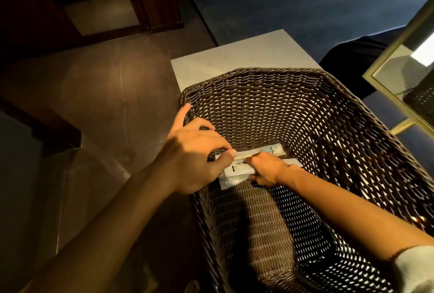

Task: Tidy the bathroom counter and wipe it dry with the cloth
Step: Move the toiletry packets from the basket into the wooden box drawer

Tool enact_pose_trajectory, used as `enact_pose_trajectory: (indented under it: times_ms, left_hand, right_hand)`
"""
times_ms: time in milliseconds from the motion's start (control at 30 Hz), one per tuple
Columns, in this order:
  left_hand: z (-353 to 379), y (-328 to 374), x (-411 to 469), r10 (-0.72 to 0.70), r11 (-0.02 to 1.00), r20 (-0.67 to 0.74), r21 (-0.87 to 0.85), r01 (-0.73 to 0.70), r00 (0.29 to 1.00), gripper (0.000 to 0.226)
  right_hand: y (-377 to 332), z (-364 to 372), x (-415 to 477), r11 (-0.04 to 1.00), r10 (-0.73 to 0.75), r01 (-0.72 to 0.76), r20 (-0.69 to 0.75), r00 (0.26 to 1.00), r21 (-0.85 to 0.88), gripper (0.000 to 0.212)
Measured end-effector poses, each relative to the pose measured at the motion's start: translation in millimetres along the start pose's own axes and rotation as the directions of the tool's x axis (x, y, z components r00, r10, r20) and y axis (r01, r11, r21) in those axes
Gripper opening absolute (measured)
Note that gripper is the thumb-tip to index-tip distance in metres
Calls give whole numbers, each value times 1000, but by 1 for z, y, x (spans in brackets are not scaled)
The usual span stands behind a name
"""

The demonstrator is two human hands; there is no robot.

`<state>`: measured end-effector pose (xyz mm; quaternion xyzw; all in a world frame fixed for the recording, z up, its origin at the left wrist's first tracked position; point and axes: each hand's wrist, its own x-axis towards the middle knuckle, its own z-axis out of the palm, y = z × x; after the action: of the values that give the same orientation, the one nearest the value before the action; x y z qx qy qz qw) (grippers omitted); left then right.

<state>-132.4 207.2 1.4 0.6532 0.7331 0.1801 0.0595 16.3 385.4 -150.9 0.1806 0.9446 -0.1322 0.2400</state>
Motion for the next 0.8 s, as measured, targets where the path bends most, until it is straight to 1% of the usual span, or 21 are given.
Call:
enact_pose_trajectory:
  times_ms: [33,100,200,300,400,467,500,567,600,667,700,733,800]
  left_hand:
    - [0,0,0,1,1000,-4,-1,-1,1000,41]
    - [0,0,0,8,1000,-18,4,-7,1000,42]
    - [1,0,1,11,1000,-36,3,-11,999,42]
    - [2,1,2,6,1000,-36,1,-6,999,42]
    - [2,1,2,7,1000,-31,12,-7,999,42]
    - [2,1,1,11,1000,-40,13,-11,999,40]
    - [2,0,1,11,1000,-42,11,-11,999,40]
    - [2,0,1,6,1000,-30,11,-6,1000,40]
    - [2,0,1,2,1000,-24,14,-2,1000,40]
    - [1,-1,2,-5,1000,-12,21,6,1000,42]
    - [1,-1,2,-9,1000,-3,25,9,1000,43]
    - [1,-1,2,-11,1000,5,28,11,1000,44]
    - [1,0,3,-15,999,15,34,15,1000,46]
  right_hand:
    - [2,0,0,1000,-8,8,7,1000,-19,41]
    - [7,1,0,997,-38,39,24,999,-60,45]
    - [12,-5,-3,997,-52,51,17,999,55,41]
    - [19,-10,1,997,-19,23,-55,998,75,35]
    - [24,-12,8,995,15,-8,-67,998,97,44]
    - [22,-10,11,988,31,-27,-18,999,153,49]
    - [20,-6,13,988,26,-26,1,1000,155,51]
    - [17,5,15,995,8,-9,14,1000,94,53]
    - [17,10,15,997,6,-7,13,1000,81,48]
    - [17,13,15,998,-15,13,28,999,69,26]
    - [19,12,15,998,-27,25,36,999,63,25]
    - [19,8,13,998,-51,50,35,998,49,32]
    - [22,-1,13,995,-90,91,-33,995,28,49]
